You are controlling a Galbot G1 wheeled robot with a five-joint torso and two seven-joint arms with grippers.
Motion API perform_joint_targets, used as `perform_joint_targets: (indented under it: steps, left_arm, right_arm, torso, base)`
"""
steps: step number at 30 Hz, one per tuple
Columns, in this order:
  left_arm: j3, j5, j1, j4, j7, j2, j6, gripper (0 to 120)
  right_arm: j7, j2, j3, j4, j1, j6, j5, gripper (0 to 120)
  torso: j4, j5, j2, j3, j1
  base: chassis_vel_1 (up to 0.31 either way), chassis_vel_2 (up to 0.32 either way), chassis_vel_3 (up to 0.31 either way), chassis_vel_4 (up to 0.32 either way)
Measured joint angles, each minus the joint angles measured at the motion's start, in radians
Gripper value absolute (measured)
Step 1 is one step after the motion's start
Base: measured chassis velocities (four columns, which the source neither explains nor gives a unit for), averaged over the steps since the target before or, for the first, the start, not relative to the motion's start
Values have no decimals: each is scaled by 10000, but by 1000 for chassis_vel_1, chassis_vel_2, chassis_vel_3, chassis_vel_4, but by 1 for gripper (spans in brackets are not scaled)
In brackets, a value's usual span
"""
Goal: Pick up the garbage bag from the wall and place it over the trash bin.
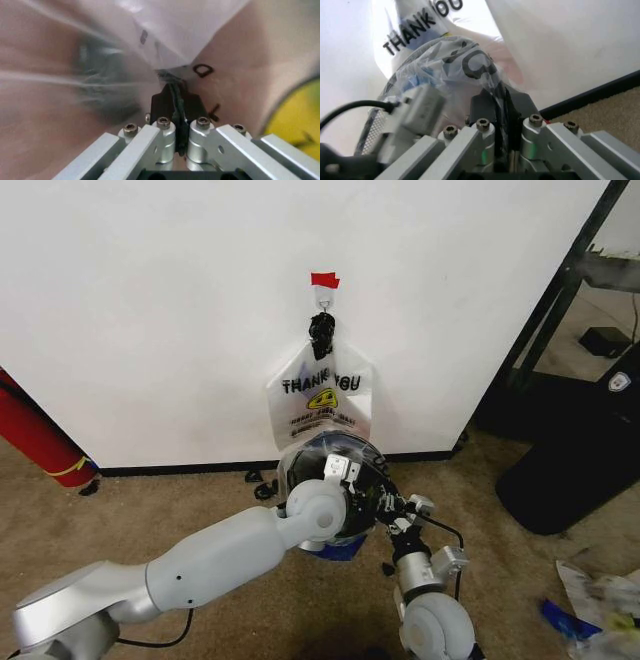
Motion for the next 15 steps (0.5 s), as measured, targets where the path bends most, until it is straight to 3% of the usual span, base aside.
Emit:
perform_joint_targets:
  steps: [15]
  left_arm:
    - [180,567,200,866,260,-328,-108,0]
  right_arm:
    - [-14,139,-73,214,-240,-8,139,1]
  torso:
    - [0,-2,0,-1,-1]
  base:
    - [0,0,0,0]
